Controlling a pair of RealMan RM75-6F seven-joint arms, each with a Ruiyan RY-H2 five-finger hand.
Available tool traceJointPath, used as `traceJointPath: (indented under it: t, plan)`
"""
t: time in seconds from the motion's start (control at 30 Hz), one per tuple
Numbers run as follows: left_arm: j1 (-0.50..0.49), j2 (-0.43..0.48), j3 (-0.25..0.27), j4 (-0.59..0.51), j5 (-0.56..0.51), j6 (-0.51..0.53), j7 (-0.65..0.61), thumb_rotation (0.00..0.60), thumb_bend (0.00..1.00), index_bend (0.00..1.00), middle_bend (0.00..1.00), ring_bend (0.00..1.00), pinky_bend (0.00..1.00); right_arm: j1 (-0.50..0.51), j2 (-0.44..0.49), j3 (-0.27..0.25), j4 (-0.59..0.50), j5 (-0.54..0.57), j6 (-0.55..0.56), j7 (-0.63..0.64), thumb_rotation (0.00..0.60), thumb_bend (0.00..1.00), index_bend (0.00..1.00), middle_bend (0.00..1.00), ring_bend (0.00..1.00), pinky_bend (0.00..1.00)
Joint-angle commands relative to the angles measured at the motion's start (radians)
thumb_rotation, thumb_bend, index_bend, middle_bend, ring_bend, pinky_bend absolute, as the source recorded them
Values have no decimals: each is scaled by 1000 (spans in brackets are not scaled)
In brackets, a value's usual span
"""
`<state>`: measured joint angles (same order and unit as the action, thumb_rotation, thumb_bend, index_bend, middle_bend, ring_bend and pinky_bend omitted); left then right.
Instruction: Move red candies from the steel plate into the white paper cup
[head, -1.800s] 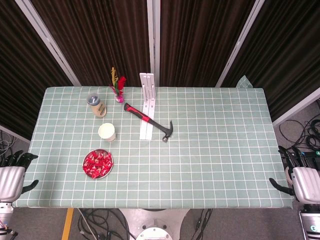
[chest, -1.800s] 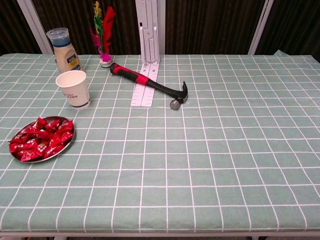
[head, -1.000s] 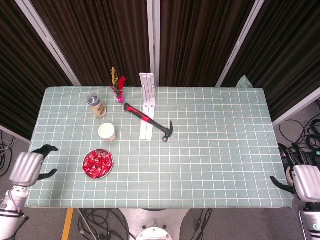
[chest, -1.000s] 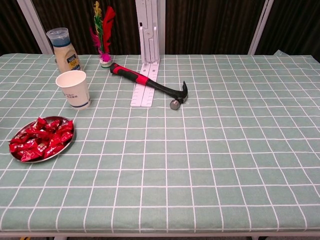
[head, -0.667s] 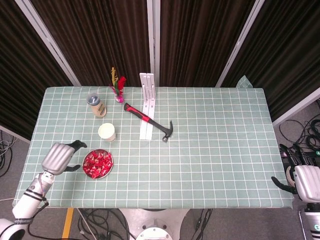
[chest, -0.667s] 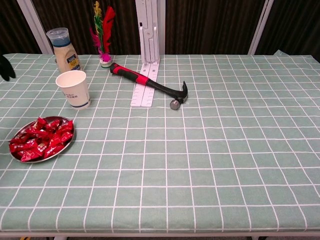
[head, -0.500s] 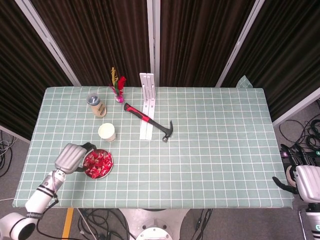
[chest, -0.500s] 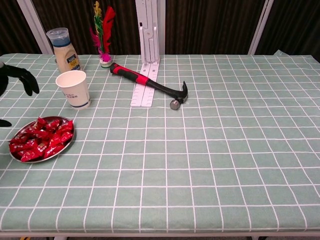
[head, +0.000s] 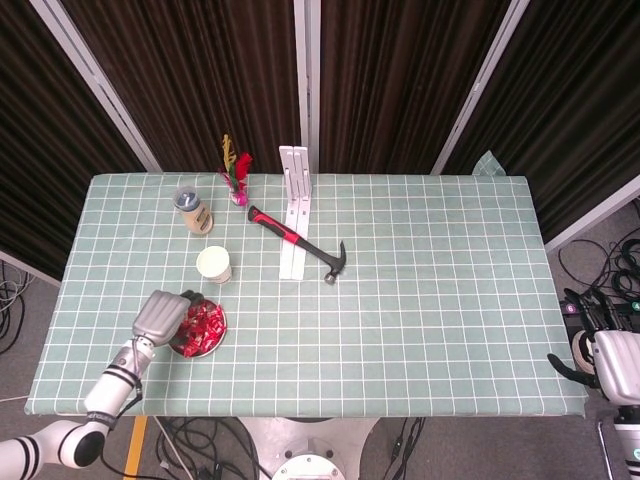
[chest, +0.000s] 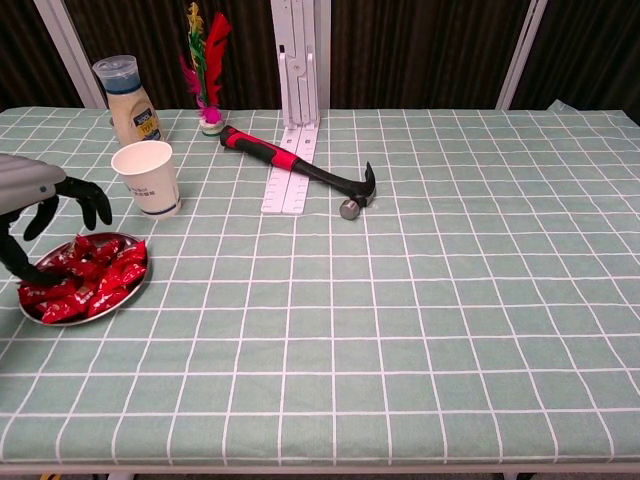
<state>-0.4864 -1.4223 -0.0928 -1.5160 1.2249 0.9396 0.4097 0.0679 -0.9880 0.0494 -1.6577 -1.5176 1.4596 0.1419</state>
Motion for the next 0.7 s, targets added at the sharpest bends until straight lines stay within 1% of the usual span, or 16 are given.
traceJointPath:
  t: [0.03,0.33,0.47,0.7]
  plan:
    - [-11,-24,0,2,-64,-7,48,600,112,367,443,672,1000,1,0,0,0,1,-1,1,600,112,95,186,20,211]
    - [-29,-61,-17,-1,-211,12,113,600,108,367,474,715,1000,5,5,1,-9,6,-10,-9,600,113,95,185,25,230]
    - [-35,-63,-15,-11,-236,15,110,600,122,373,506,729,1000,4,7,0,-13,9,-11,-14,600,113,94,186,30,240]
    - [-44,-84,1,18,-254,35,134,600,190,408,544,757,1000,3,12,-2,-23,8,-12,-20,600,111,94,186,37,260]
